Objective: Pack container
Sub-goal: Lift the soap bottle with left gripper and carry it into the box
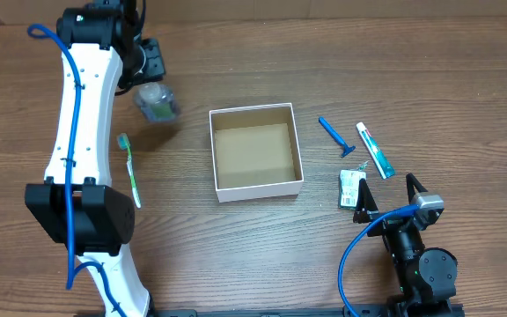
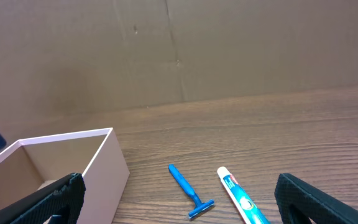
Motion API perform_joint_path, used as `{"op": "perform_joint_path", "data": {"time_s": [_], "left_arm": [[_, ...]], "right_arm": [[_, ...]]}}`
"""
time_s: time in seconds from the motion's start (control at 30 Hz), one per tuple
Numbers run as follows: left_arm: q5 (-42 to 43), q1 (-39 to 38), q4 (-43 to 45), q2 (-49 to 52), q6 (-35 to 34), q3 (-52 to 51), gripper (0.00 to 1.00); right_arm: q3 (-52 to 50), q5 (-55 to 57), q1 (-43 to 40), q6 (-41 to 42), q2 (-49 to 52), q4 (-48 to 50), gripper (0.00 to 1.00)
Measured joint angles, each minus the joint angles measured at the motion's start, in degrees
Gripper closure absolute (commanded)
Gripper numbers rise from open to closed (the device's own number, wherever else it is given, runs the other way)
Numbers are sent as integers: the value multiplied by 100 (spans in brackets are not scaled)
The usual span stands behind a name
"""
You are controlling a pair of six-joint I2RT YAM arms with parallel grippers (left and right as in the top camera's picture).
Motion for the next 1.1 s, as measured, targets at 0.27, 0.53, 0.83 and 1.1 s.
{"op": "perform_joint_path", "data": {"time_s": [0.27, 0.53, 0.83, 1.1], "left_arm": [[2, -682, -896, 0, -63, 1117, 65], [155, -1408, -1209, 0, -302, 1641, 66], [240, -1941, -1224, 0, -682, 1644, 65], [83, -2190, -1187, 0, -1137, 1488, 64]], "right_arm": [[0, -2, -2, 0, 0, 2, 0], [0, -2, -2, 2, 0, 0, 0], [0, -2, 0, -2, 0, -2, 0], [0, -2, 0, 0, 0, -2, 0]]}}
